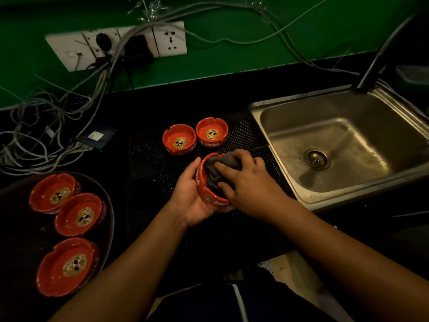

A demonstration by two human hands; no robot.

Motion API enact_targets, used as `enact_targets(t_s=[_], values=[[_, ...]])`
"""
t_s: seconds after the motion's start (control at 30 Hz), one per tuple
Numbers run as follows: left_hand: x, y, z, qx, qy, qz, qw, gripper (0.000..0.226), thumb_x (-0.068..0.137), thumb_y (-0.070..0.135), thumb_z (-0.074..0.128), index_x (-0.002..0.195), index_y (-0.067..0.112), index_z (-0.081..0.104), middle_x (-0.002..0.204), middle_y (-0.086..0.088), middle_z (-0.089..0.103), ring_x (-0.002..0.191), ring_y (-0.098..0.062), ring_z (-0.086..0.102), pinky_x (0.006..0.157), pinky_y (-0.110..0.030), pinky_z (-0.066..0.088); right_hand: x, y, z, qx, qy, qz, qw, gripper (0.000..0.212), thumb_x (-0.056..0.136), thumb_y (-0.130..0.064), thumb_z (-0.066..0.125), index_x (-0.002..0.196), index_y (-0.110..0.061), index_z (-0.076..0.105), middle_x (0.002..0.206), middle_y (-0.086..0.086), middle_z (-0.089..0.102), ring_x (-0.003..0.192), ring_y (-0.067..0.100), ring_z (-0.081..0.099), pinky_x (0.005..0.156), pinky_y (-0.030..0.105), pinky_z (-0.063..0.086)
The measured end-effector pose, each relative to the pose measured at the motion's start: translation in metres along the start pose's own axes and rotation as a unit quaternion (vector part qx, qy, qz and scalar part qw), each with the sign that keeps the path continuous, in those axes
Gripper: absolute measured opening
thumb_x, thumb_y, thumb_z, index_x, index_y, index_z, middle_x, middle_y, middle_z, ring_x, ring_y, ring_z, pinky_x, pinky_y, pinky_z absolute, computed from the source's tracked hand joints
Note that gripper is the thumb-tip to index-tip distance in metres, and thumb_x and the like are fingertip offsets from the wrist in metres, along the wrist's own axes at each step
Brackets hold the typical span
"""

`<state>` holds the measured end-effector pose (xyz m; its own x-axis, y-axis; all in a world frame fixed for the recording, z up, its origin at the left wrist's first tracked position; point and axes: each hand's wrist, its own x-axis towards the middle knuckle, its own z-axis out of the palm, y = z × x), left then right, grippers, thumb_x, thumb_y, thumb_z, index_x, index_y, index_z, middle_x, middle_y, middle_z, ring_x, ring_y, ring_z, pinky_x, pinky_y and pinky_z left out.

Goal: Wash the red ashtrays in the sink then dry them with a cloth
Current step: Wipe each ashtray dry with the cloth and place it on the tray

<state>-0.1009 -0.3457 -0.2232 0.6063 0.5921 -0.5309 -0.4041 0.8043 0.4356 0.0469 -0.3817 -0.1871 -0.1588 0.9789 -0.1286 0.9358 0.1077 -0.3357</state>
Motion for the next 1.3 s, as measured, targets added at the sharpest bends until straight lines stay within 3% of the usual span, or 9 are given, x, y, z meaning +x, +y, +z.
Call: enact_targets(t_s=[0.17,0.37,0.5,0.6,0.73,0.87,1.03,1.13,1.3], values=[[-0.009,0.009,-0.001,0.03,-0.002,-0.002,1.0,0.062,0.091,0.061,0.028,0.119,0.019,0.063,0.118,-0.016,0.066,0.096,-0.033,0.068,0.075,-0.051,0.054,0.008,-0.01,-0.003,0.049,-0.038,0.027,0.998,0.059,0.092,-0.041,0.053,0.145,-0.043,0.029,0.145,0.001,0.009,0.122,0.03,0.023,0.109,0.04,0.027],[-0.01,0.024,-0.002,0.098,0.01,0.019,0.995,0.061,0.092,0.062,0.026,0.112,0.021,0.066,0.111,-0.013,0.07,0.099,-0.031,0.066,0.084,-0.049,0.05,0.016,-0.018,-0.027,0.098,-0.114,-0.04,0.988,0.059,0.091,-0.019,0.054,0.14,-0.045,0.038,0.125,-0.005,0.022,0.116,0.02,0.025,0.11,0.035,0.03],[-0.011,0.029,-0.003,0.145,0.008,0.007,0.989,0.06,0.085,0.062,0.037,0.12,0.02,0.063,0.117,-0.014,0.067,0.1,-0.032,0.066,0.082,-0.049,0.053,0.008,-0.018,-0.041,-0.009,-0.205,-0.044,0.978,0.046,0.094,-0.029,0.052,0.135,-0.049,0.044,0.132,-0.003,0.025,0.116,0.023,0.028,0.108,0.041,0.034],[-0.008,0.025,0.0,0.146,0.004,-0.003,0.989,0.065,0.076,0.06,0.046,0.133,0.03,0.052,0.128,-0.015,0.06,0.112,-0.039,0.059,0.08,-0.054,0.053,0.005,-0.019,-0.041,-0.13,-0.176,-0.002,0.976,0.042,0.093,-0.037,0.051,0.134,-0.046,0.045,0.132,0.002,0.025,0.116,0.027,0.028,0.096,0.044,0.042],[-0.006,0.023,0.005,0.131,0.005,-0.018,0.991,0.068,0.075,0.06,0.046,0.131,0.022,0.055,0.124,-0.019,0.062,0.109,-0.038,0.059,0.074,-0.047,0.055,0.006,-0.013,-0.034,-0.147,-0.097,0.055,0.983,0.042,0.093,-0.04,0.051,0.135,-0.037,0.045,0.13,0.002,0.023,0.119,0.029,0.027,0.083,0.036,0.041],[-0.004,0.022,0.007,0.116,-0.002,-0.006,0.993,0.061,0.089,0.06,0.034,0.126,0.018,0.059,0.124,-0.018,0.063,0.114,-0.037,0.057,0.082,-0.048,0.052,0.009,-0.011,-0.032,-0.067,-0.046,0.044,0.996,0.054,0.092,-0.038,0.049,0.143,-0.043,0.031,0.132,0.001,0.021,0.116,0.027,0.027,0.096,0.042,0.044],[-0.002,0.027,0.011,0.137,0.003,0.008,0.991,0.063,0.092,0.061,0.027,0.125,0.019,0.06,0.122,-0.015,0.064,0.107,-0.033,0.063,0.081,-0.049,0.052,0.015,-0.019,-0.046,0.071,-0.12,-0.016,0.99,0.053,0.091,-0.025,0.052,0.139,-0.044,0.041,0.12,-0.004,0.022,0.117,0.024,0.028,0.111,0.043,0.032],[-0.002,0.032,0.009,0.154,0.018,0.025,0.988,0.059,0.09,0.06,0.033,0.116,0.019,0.065,0.116,-0.014,0.068,0.104,-0.033,0.065,0.079,-0.05,0.053,0.009,-0.016,-0.048,0.016,-0.192,-0.022,0.981,0.047,0.093,-0.03,0.052,0.137,-0.046,0.044,0.125,-0.003,0.024,0.119,0.024,0.028,0.11,0.043,0.031],[-0.002,0.028,0.014,0.143,0.022,0.032,0.989,0.056,0.089,0.059,0.035,0.098,0.02,0.075,0.111,-0.017,0.069,0.108,-0.037,0.06,0.088,-0.054,0.046,0.006,-0.007,-0.046,-0.094,-0.105,0.053,0.989,0.046,0.09,-0.041,0.053,0.134,-0.044,0.044,0.128,0.001,0.026,0.11,0.022,0.027,0.093,0.041,0.044]])
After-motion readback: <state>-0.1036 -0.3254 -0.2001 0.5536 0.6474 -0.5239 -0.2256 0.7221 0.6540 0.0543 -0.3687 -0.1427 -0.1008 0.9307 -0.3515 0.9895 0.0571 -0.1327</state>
